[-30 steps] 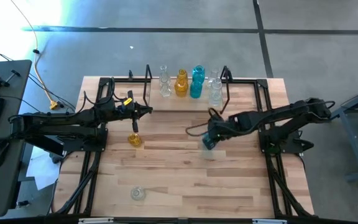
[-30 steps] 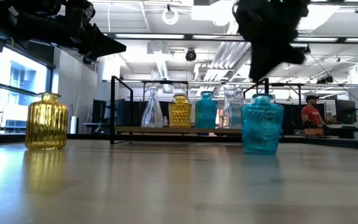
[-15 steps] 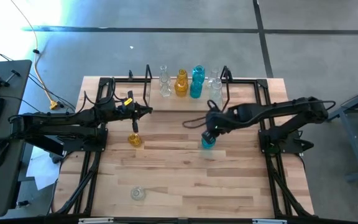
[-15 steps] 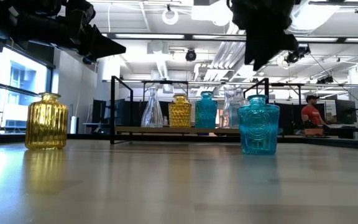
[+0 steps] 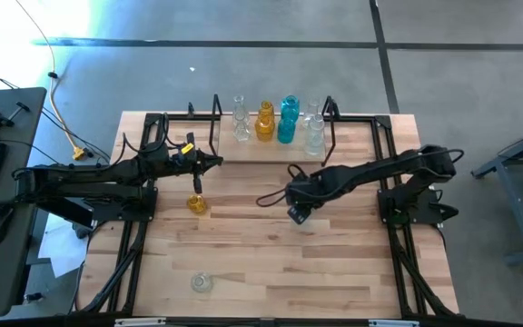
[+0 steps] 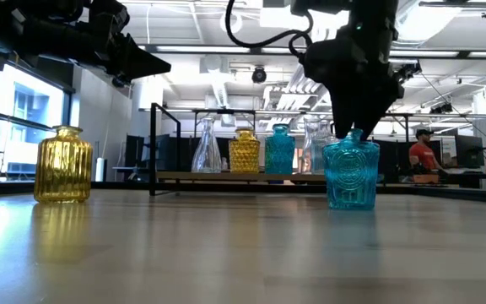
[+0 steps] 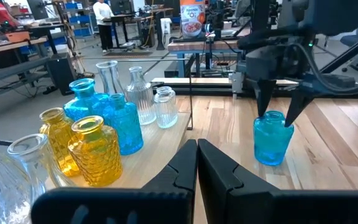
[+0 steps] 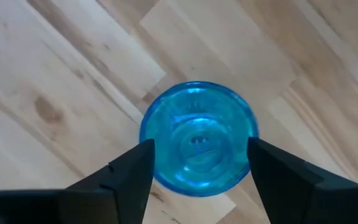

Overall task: Sort vases onto shelf
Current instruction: Put the blue vase on the shelf aligned with the other blue vase

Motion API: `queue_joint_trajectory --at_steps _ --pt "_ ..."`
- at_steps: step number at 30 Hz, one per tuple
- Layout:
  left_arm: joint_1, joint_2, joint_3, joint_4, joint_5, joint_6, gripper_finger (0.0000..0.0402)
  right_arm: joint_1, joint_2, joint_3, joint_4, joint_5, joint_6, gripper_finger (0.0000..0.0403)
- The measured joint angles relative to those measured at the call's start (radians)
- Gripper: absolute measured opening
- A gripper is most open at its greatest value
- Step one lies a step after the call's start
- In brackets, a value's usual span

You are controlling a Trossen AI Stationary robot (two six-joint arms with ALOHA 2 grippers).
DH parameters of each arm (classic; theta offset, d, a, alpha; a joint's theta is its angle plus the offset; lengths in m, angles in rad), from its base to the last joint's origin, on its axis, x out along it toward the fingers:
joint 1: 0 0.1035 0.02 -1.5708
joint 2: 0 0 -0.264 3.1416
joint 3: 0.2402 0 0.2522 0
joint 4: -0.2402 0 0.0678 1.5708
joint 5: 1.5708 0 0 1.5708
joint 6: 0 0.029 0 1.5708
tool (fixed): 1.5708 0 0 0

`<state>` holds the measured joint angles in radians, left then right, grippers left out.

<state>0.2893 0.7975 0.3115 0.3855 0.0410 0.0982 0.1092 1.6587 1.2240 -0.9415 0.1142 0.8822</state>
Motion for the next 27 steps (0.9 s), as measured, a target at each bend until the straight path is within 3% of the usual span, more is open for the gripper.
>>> queue_joint_trajectory --at_steps 6,13,20,27 --pt "0.000 0.000 0.000 0.000 0.000 0.000 0.0005 -0.015 0.000 0.000 0.004 0.048 -0.009 0.0200" --pt "0.000 0.000 0.000 0.000 0.000 0.000 0.0005 -0.031 0.009 0.002 0.014 0.003 -0.059 0.0128" --pt "0.000 0.000 0.000 0.000 0.000 0.000 0.0005 -0.057 0.014 0.033 -0.005 -0.049 -0.109 0.0129" --pt "0.000 0.000 0.000 0.000 0.000 0.000 0.0005 -0.122 0.015 0.170 -0.061 -0.039 -0.239 0.0126"
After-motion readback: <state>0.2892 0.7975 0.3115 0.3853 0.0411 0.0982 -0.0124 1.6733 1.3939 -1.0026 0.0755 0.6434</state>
